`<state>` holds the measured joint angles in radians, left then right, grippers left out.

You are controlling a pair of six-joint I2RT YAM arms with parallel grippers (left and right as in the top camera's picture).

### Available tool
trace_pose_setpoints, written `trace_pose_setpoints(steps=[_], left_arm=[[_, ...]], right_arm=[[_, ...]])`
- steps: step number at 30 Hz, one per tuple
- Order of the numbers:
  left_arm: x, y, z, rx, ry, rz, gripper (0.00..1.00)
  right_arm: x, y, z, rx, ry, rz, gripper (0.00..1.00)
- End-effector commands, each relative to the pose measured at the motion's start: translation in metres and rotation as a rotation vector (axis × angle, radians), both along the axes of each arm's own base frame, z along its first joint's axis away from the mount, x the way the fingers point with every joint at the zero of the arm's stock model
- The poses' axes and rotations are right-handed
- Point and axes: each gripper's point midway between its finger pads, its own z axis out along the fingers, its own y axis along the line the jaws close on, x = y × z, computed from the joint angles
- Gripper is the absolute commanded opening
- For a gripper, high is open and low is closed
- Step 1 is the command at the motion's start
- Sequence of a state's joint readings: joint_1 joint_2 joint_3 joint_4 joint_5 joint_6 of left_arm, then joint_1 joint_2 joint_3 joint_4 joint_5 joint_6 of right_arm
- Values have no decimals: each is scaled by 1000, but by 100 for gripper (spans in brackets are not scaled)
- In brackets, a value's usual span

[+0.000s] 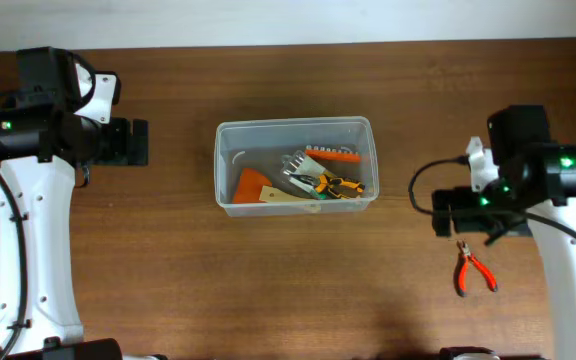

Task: Pack container
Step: 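Move the right gripper right above the red-black cutters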

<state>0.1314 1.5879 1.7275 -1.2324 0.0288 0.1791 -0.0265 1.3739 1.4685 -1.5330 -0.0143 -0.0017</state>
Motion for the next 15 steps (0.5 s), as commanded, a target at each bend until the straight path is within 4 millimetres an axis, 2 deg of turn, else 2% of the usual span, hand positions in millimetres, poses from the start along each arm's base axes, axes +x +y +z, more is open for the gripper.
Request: trace_pose_setpoints(steps=[1, 5, 9, 11, 15], left_arm=[[2, 1, 4, -2, -11, 7, 99], [2, 1, 4, -2, -11, 7, 99], [2, 1, 4, -2, -11, 6, 99], [2, 1, 4, -2, -11, 7, 99], [2, 1, 4, -2, -11, 7, 99]], right_arm=[[6, 0, -20, 9, 31, 21, 99], [2, -4, -54, -11, 115, 38, 99], [2, 1, -86, 19, 149, 39, 99], [8, 7, -95, 53, 124, 41, 99], [20, 8, -99, 58, 77, 43, 99]])
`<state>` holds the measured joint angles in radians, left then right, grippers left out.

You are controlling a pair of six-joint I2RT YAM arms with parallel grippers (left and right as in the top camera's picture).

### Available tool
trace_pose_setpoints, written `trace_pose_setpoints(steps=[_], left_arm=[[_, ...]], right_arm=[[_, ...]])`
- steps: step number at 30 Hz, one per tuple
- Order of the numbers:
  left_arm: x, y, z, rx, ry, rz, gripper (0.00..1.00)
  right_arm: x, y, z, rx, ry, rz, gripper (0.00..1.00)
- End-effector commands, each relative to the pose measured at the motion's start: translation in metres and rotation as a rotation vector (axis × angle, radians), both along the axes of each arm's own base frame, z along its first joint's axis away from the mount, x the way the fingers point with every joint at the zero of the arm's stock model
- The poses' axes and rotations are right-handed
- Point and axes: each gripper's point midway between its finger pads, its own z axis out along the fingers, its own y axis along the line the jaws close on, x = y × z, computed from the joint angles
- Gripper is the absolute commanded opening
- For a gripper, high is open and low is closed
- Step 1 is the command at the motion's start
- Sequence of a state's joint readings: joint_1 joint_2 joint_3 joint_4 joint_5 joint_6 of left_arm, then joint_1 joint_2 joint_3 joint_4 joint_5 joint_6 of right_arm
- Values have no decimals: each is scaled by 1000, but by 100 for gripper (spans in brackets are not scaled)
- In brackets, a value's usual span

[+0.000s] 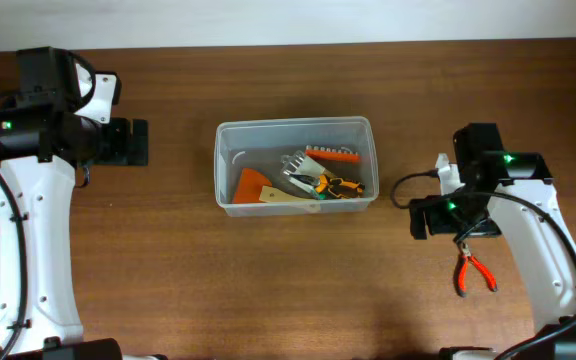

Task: Pack container
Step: 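Move the right gripper right above the red-black cutters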

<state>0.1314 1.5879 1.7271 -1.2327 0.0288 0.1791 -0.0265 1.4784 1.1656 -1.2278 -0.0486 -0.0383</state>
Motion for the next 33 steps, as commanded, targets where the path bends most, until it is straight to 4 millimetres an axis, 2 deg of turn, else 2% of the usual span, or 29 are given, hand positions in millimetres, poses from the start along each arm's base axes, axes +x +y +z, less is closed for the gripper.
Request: trace_pose_setpoints(steps=[1, 6, 10, 14, 17, 19, 22, 28, 30, 33], left_arm=[[2, 1, 4, -2, -12, 7, 99], [2, 1, 4, -2, -12, 7, 99], [2, 1, 4, -2, -12, 7, 99], [2, 1, 4, -2, -12, 7, 99], [2, 1, 4, -2, -12, 7, 99], [2, 1, 4, -2, -12, 7, 99], [2, 1, 4, -2, -12, 7, 99], [2, 1, 4, -2, -12, 7, 99], [2, 1, 4, -2, -12, 7, 99], [2, 1, 4, -2, -12, 7, 99]], right_arm=[[5, 2, 0, 25, -29, 2, 99], [1, -3, -4, -2, -6, -98, 99], [-14, -25, -21, -90, 41, -376, 99], [-35, -36, -38, -107, 106, -618, 99], [-48, -29, -49, -55, 173, -977, 99], [-47, -19, -49, 1, 200, -1075, 99], [-38, -10, -49, 66, 197, -1146, 99], [-24, -13, -50, 93, 143, -1170, 99], [-17, -24, -50, 85, 98, -1190, 99], [-23, -45, -51, 6, 72, -1168, 99]])
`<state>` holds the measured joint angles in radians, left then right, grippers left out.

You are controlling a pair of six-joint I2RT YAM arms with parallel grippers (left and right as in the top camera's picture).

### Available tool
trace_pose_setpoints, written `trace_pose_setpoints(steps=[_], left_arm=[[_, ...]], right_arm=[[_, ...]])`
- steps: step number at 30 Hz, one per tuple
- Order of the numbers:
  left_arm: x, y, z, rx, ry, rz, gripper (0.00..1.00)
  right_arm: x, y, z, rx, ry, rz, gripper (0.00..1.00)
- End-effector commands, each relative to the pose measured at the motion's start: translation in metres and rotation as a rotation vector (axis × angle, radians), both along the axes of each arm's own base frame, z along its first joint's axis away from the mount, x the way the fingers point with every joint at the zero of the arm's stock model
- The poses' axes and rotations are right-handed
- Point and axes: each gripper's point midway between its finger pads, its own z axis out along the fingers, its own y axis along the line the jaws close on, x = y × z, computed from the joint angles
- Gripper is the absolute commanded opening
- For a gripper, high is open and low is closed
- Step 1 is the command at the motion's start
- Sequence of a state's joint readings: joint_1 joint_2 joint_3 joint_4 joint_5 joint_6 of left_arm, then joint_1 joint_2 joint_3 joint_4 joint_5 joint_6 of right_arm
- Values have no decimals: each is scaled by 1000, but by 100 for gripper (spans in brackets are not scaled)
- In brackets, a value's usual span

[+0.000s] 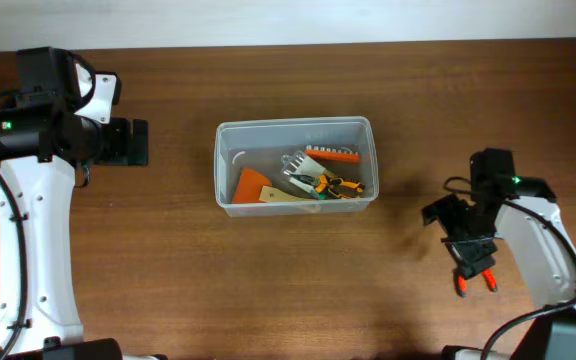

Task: Pack container
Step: 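Move the right gripper right above the red-black cutters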

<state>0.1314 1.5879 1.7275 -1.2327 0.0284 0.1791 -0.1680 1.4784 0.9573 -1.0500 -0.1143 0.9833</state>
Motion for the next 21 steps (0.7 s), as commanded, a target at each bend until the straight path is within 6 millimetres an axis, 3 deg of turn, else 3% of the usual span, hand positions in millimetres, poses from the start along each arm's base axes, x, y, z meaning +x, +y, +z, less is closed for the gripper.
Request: trace_pose_setpoints(steps=[1, 11, 18, 21], left_arm=[[2, 1, 4, -2, -12, 7, 99], [2, 1, 4, -2, -11, 6, 99], [2, 1, 4, -2, -11, 7, 99], [2, 1, 4, -2, -11, 6, 99]], right_arm=[[-9, -30, 0, -109, 27, 31, 99], [-5, -37, 0, -134, -24, 650, 99], [-1, -39, 0, -142, -42, 728, 99], [-10, -37, -1, -119, -20, 904, 99]])
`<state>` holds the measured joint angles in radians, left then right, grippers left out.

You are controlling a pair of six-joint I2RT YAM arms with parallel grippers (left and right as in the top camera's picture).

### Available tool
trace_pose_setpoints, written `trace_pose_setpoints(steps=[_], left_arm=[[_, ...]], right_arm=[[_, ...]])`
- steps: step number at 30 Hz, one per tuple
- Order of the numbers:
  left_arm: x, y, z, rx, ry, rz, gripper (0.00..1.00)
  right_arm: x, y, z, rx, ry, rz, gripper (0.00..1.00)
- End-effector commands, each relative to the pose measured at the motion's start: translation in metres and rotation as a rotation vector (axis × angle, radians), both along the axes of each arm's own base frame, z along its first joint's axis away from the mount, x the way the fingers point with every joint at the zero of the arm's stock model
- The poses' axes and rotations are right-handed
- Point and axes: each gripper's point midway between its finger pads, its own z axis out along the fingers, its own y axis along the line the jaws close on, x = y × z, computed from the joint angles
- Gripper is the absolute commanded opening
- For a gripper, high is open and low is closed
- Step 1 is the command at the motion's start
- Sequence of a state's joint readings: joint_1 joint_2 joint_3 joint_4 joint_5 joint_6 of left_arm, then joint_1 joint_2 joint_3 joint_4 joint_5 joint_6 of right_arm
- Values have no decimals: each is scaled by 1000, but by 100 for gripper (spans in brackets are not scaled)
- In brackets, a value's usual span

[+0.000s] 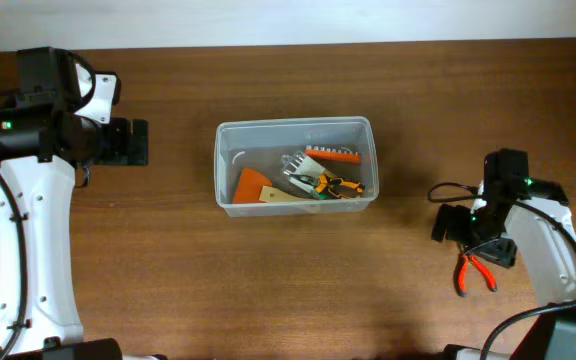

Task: Pack container
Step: 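Move the right gripper right above the red-black cutters, then lower the right gripper and grasp the red cutters at the joint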

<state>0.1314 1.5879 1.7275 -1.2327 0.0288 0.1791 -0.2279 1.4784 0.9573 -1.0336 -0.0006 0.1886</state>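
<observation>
A clear plastic container (pixel 230 165) stands mid-table. It holds an orange scraper, yellow-handled pliers, an orange bit strip and other small tools. Red-handled pliers (pixel 476 274) lie on the table at the right, outside the container. My right gripper (pixel 473 238) hangs low just above the pliers' head. Its two dark fingers stand apart with nothing seen between them. My left gripper (pixel 136 142) rests far to the left of the container, open and empty.
The brown wooden table (pixel 168 260) runs to a pale wall along the far edge. The right arm's cable loops beside its wrist (pixel 448 190). The left arm's white link (pixel 28 250) stretches down the left side.
My right gripper was down over the red pliers' head. Now it sits slightly higher and its fingers are spread wider. The pliers lie where they were. The left arm has not moved.
My right gripper began above and to the right of the container, beyond the red pliers. It then stood slightly nearer the container, then down onto the pliers' head. Now it hovers just above them. The pliers stay on the table, and the left arm has stayed still.
</observation>
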Motion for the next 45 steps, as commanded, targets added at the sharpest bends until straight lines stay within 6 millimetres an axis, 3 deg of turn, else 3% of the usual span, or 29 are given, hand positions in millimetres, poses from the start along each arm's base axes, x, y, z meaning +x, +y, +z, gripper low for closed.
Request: trace_pose_setpoints(steps=[1, 4, 9, 14, 23, 29, 36, 45], left_arm=[[2, 1, 4, -2, -11, 7, 99], [2, 1, 4, -2, -12, 7, 99], [2, 1, 4, -2, -11, 7, 99], [2, 1, 4, -2, -11, 7, 99], [2, 1, 4, -2, -12, 7, 99], [2, 1, 4, -2, -11, 7, 99], [2, 1, 4, -2, -12, 7, 99], [2, 1, 4, -2, -11, 7, 99]], right_arm=[[-11, -2, 0, -5, 38, 220, 99], [-25, -7, -1, -28, 102, 344, 99], [-24, -11, -6, -54, 101, 365, 99], [-36, -5, -25, -26, 116, 364, 99], [-32, -4, -26, -35, 93, 109, 99], [-31, 8, -27, 37, 78, 119, 99], [-50, 16, -42, 72, 123, 140, 99], [-19, 24, -47, 84, 4, 179, 99]])
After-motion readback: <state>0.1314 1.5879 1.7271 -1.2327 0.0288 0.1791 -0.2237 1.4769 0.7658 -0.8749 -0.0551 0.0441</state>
